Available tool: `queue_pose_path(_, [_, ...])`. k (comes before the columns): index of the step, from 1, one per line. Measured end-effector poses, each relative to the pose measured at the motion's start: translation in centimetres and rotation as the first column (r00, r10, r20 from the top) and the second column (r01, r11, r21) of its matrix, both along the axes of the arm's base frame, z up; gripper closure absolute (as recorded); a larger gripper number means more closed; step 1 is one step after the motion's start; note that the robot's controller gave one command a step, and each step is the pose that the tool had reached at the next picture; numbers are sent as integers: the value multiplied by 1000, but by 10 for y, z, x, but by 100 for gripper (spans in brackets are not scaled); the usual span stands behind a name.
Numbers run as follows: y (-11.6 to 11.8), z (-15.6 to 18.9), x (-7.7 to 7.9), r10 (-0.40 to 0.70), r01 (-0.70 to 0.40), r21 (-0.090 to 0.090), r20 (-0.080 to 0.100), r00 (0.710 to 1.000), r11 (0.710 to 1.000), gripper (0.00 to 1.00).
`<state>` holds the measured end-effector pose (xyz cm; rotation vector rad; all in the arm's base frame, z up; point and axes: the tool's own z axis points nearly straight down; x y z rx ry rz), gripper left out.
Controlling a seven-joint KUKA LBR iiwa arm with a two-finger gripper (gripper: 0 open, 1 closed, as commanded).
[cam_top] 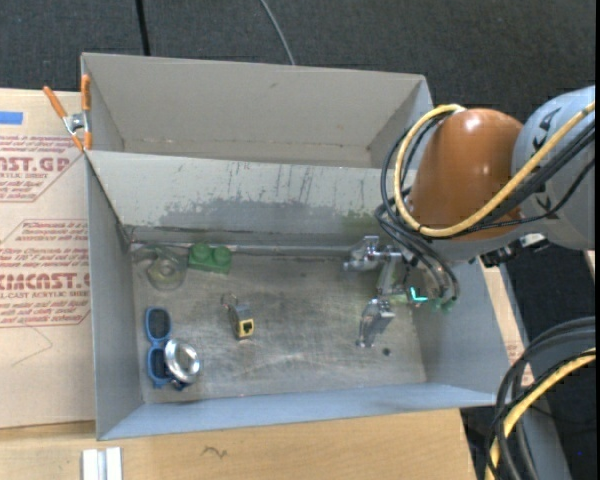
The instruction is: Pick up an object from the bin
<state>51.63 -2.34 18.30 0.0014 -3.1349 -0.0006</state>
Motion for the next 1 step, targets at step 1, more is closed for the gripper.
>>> queue_pose_path(1, [-110,-62,-40,104,-104,-2,1,995,995,0])
